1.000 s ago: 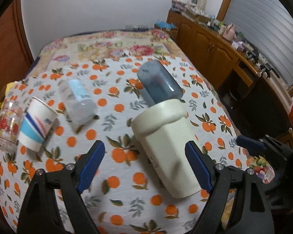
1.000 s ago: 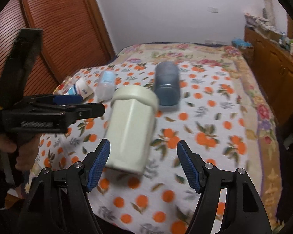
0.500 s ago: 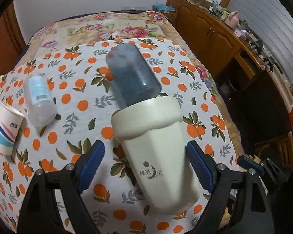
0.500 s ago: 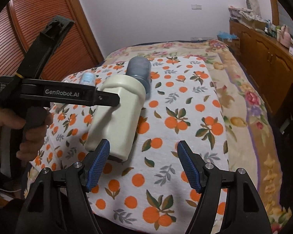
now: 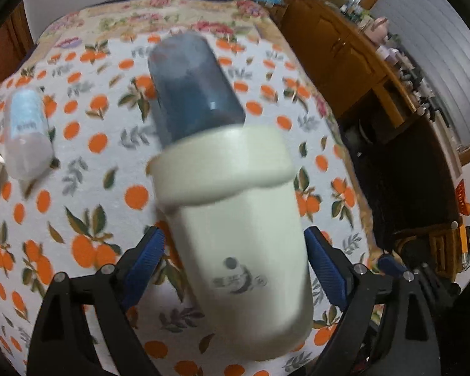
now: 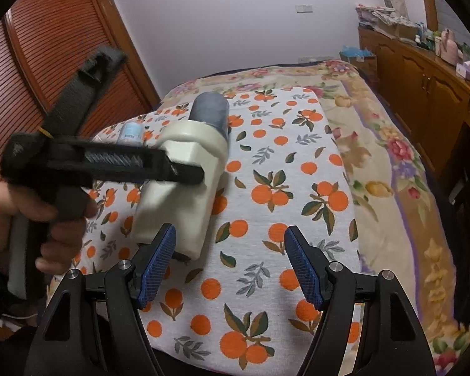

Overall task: Flip cup upright
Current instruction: 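Rotate the tumbler with the left gripper until its opening faces up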

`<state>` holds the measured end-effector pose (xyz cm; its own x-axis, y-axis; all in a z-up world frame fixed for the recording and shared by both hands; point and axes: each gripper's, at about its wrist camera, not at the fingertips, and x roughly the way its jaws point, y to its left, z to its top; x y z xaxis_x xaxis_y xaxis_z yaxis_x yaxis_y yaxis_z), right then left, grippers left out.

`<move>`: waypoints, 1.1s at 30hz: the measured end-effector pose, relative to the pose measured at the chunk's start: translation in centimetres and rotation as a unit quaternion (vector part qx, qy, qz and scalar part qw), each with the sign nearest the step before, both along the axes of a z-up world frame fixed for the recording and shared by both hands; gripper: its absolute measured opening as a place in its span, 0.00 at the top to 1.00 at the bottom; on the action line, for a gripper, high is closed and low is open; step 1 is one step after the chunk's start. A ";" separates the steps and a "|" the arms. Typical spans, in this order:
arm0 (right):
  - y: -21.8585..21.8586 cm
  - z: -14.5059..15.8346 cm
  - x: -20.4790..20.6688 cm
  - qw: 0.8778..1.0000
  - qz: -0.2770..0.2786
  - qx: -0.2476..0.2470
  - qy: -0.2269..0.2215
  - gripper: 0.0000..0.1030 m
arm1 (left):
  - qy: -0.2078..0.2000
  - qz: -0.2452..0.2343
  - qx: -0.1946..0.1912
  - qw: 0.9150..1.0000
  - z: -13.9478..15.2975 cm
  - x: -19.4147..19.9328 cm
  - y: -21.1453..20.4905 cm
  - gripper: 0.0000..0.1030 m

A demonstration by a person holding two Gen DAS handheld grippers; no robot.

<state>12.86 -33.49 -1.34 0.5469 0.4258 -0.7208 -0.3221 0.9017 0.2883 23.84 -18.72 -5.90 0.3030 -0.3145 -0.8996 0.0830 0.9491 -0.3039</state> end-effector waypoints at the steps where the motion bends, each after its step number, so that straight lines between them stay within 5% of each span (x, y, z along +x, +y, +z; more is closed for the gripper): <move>1: -0.2 0.0 0.0 1.000 -0.002 0.001 -0.001 0.29 | 0.004 0.003 -0.005 1.000 -0.4 0.0 -0.1 0.12; 13: -1.5 -0.5 -0.6 1.000 -0.010 0.000 0.004 0.28 | 0.005 -0.020 0.015 1.000 -0.4 1.1 -1.1 0.19; 22: 0.2 -1.1 -1.0 1.000 0.001 -0.002 0.001 0.28 | -0.103 -0.044 0.019 0.994 2.6 -4.0 3.1 0.21; 26: 1.3 -1.1 -0.8 1.000 0.008 0.000 0.001 0.28 | -0.162 -0.037 0.042 0.985 4.0 -5.7 5.7 0.21; 33: 3.5 -1.4 -0.7 1.000 0.022 0.001 0.003 0.28 | -0.208 -0.030 0.096 0.973 3.8 -7.3 8.3 0.22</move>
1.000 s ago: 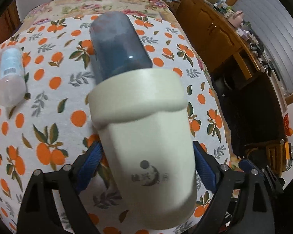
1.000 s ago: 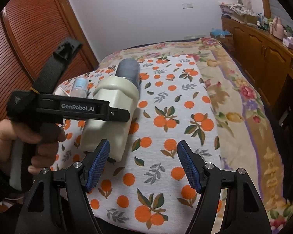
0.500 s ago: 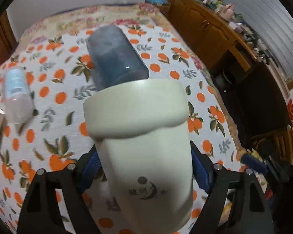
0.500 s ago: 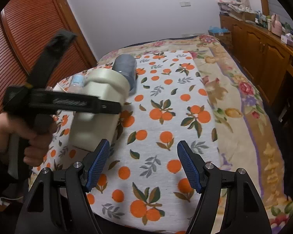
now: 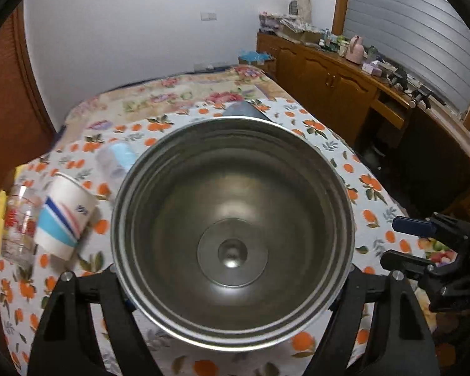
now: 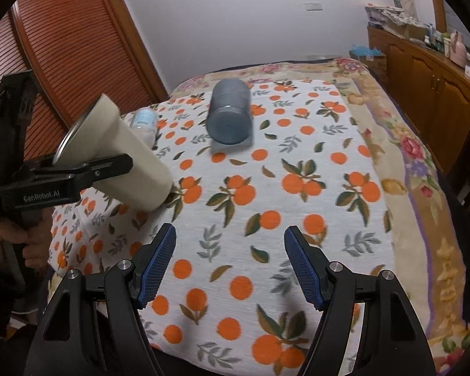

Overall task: Flip cup upright
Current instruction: 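Rotate the tumbler with the left gripper until its opening faces up, then lower the upright tumbler onto the bed and open the left gripper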

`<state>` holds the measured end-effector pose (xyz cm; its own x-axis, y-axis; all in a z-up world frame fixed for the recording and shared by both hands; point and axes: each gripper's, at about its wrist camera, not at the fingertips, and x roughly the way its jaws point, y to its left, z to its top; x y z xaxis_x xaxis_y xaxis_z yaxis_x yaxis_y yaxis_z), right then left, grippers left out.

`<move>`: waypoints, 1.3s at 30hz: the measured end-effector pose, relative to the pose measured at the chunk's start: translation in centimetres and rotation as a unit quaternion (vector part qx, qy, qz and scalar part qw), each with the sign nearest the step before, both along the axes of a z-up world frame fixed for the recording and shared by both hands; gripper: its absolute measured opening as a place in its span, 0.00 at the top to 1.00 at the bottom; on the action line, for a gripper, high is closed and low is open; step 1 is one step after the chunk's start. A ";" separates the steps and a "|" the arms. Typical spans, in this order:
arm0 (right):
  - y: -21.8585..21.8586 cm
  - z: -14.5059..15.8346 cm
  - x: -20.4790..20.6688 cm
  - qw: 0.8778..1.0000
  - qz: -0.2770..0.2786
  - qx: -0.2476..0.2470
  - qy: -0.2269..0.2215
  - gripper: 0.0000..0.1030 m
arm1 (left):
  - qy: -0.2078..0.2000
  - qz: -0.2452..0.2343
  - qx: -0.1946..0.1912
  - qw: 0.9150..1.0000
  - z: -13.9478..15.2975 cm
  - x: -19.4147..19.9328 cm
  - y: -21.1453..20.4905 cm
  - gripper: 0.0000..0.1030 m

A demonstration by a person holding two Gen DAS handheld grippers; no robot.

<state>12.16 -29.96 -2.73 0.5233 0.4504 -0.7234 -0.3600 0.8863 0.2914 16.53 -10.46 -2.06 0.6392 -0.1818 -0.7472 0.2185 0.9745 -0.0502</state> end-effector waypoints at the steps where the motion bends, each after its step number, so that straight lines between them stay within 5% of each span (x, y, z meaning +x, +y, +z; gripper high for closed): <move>1: 0.3 0.0 0.0 1.000 0.002 -0.001 0.000 0.28 | -0.001 0.001 0.003 1.000 -0.1 0.0 0.2 0.22; 27: 4.8 1.8 -1.6 0.999 0.016 0.010 -0.042 0.26 | -0.035 0.012 -0.008 0.999 -0.8 -4.4 2.4 0.19; 39: 6.9 3.5 -4.6 0.993 -0.011 0.008 -0.116 0.15 | -0.094 0.050 -0.007 0.994 0.9 -9.9 5.8 0.16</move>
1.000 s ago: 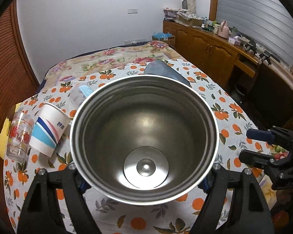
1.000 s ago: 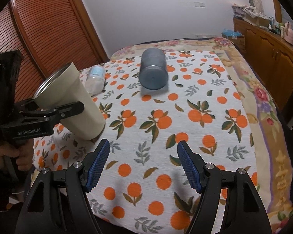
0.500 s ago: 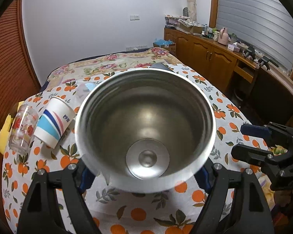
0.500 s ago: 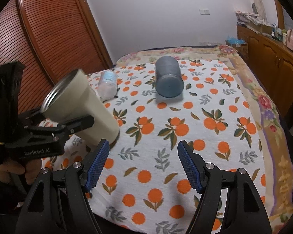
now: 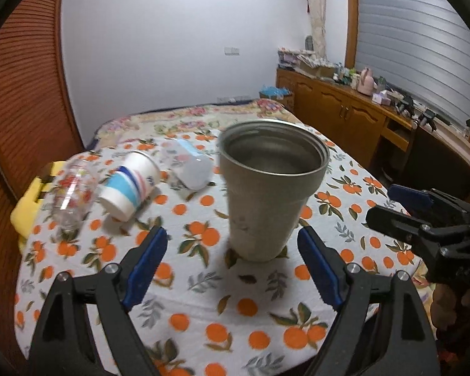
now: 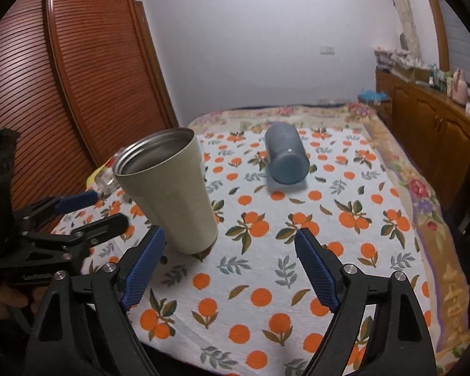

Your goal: Flip cup upright

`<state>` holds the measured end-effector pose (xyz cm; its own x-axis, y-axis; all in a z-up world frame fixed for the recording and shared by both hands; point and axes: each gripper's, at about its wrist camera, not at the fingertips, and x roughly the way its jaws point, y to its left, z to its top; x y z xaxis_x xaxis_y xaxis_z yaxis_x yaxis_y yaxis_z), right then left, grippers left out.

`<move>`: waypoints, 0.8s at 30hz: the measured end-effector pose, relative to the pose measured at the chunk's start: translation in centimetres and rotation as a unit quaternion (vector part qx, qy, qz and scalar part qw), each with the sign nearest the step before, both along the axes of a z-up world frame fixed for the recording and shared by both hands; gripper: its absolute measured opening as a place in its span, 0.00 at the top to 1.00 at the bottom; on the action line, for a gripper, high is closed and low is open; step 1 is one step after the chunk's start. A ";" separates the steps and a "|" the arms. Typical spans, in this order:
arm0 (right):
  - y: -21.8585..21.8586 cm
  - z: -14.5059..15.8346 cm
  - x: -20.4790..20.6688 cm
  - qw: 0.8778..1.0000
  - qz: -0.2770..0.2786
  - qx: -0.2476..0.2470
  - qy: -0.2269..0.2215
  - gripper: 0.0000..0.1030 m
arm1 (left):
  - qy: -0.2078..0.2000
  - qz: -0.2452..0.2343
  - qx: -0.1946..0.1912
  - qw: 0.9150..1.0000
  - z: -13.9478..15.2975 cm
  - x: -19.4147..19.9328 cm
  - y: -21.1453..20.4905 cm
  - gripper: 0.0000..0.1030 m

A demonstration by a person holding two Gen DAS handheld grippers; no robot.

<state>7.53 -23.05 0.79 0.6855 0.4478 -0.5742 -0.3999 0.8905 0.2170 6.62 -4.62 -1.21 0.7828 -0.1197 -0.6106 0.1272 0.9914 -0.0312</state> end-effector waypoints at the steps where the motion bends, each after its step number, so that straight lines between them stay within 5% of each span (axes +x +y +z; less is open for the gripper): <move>1: 0.1 0.1 -0.3 1.000 -0.004 -0.002 -0.007 0.14 | -0.006 0.003 0.000 1.000 0.2 -0.6 0.4 0.14; 12: 1.3 1.3 -3.8 0.997 -0.043 0.004 -0.071 0.09 | -0.044 0.042 0.006 0.998 0.9 -4.6 3.8 0.06; 24: 0.6 1.2 -4.6 0.995 -0.063 -0.003 -0.080 0.09 | -0.060 0.060 0.001 0.996 1.4 -6.3 3.6 0.06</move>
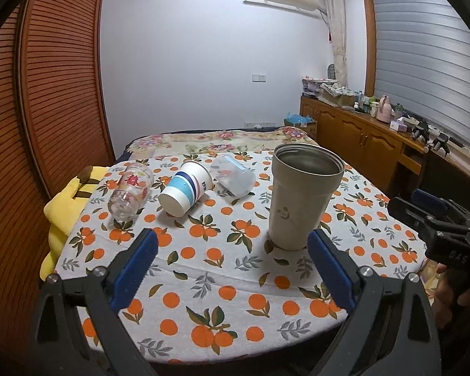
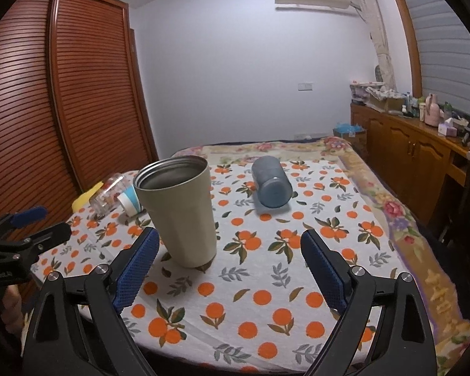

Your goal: Flip cup upright

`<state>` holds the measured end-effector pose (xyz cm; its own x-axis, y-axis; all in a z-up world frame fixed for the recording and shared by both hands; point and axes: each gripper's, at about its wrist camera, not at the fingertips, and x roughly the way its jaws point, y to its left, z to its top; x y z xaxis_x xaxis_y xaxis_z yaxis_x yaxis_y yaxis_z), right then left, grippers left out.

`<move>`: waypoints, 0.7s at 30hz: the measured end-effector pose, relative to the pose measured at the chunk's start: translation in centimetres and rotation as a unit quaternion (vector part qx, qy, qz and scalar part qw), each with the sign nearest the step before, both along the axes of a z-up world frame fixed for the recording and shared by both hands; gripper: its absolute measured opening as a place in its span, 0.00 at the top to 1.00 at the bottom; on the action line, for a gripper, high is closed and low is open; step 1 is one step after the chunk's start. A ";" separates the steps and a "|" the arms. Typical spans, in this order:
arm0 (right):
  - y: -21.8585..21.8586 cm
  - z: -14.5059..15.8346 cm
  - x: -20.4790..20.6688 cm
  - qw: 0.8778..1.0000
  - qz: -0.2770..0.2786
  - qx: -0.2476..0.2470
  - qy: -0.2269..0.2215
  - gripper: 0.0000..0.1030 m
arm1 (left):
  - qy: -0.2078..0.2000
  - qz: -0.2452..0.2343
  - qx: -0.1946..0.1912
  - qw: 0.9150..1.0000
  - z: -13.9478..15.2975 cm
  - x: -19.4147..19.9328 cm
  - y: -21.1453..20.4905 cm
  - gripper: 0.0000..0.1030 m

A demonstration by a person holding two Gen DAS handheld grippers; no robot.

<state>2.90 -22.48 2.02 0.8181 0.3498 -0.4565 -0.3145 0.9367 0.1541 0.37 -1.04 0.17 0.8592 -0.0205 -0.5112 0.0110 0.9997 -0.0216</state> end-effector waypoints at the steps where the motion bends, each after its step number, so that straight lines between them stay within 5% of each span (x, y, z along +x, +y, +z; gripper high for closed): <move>1: 0.0 0.0 0.0 1.000 -0.002 0.000 -0.001 0.09 | 0.000 0.000 0.000 1.000 0.0 -0.1 0.0 0.06; 21: -0.1 0.0 -0.3 1.000 -0.002 -0.002 -0.003 0.09 | -0.010 0.008 0.000 1.000 0.5 -0.8 -0.4 0.06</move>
